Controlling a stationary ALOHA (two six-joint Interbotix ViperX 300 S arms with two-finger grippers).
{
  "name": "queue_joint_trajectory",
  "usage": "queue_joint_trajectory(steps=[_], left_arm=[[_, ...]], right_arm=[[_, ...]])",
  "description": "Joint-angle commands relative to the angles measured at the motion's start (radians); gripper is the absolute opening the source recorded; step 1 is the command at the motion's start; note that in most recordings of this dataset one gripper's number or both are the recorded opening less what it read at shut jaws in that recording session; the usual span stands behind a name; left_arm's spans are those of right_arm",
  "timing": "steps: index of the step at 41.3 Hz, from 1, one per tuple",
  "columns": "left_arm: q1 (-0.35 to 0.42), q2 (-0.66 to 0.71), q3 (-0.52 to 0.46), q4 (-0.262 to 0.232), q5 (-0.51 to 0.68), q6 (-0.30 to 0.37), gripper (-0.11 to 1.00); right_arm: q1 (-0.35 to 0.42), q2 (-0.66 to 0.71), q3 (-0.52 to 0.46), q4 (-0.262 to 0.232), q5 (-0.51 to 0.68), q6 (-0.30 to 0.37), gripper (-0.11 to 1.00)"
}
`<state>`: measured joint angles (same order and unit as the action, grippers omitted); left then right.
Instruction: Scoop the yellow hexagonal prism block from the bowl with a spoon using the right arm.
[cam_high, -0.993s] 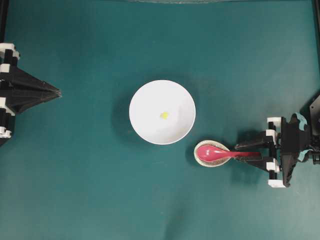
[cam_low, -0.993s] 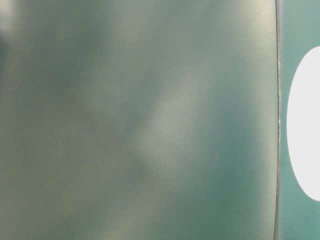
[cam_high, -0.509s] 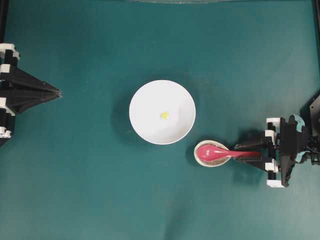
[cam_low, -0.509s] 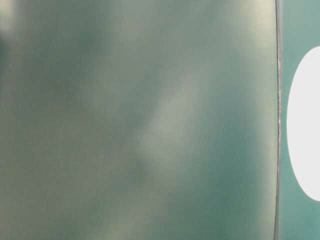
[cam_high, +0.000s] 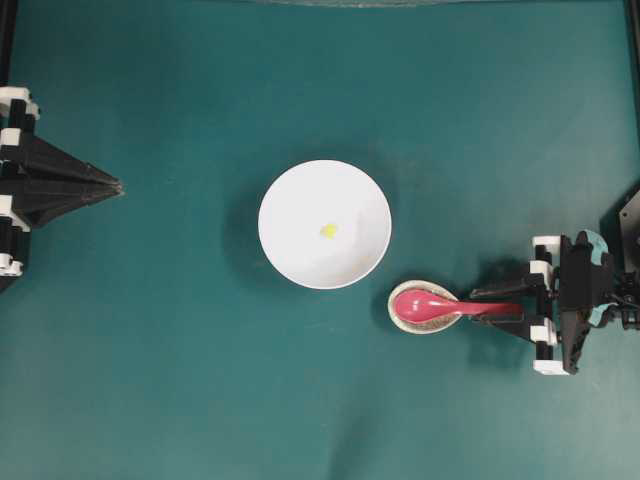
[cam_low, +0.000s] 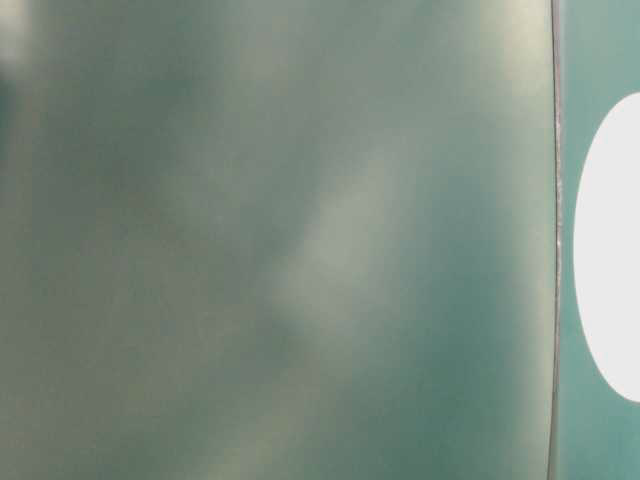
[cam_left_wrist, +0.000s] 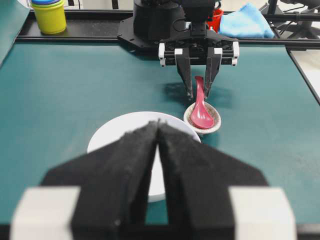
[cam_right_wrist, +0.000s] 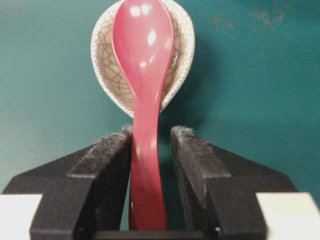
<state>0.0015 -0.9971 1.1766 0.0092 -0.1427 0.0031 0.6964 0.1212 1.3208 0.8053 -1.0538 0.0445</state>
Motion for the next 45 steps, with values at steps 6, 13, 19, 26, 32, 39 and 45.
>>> queue_joint_trajectory(steps=[6, 13, 19, 26, 32, 39, 45], left_arm=[[-0.002, 0.006, -0.029, 0.002, -0.005, 0.002, 0.09], [0.000, 0.006, -0.029, 0.002, -0.005, 0.002, 0.09], [-0.002, 0.006, -0.029, 0.002, -0.005, 0.002, 0.09], [-0.002, 0.006, -0.031, 0.002, -0.006, 0.002, 0.09], [-0.002, 0.006, -0.031, 0.002, -0.006, 0.002, 0.09], [-0.002, 0.005, -0.029, 0.003, -0.006, 0.003, 0.09], [0.000, 0.006, -0.029, 0.003, -0.006, 0.002, 0.09]], right_arm=[[-0.002, -0.009, -0.003, -0.002, -0.003, -0.023, 0.42], [-0.002, -0.009, -0.006, 0.000, -0.003, -0.044, 0.42], [-0.002, -0.009, -0.006, -0.002, -0.003, -0.046, 0.42], [-0.002, -0.009, -0.006, -0.002, -0.003, -0.046, 0.41], [-0.002, -0.009, -0.006, -0.002, -0.003, -0.046, 0.37], [-0.002, -0.009, -0.006, -0.002, -0.003, -0.046, 0.24], [-0.002, -0.011, -0.006, -0.002, -0.003, -0.046, 0.21]])
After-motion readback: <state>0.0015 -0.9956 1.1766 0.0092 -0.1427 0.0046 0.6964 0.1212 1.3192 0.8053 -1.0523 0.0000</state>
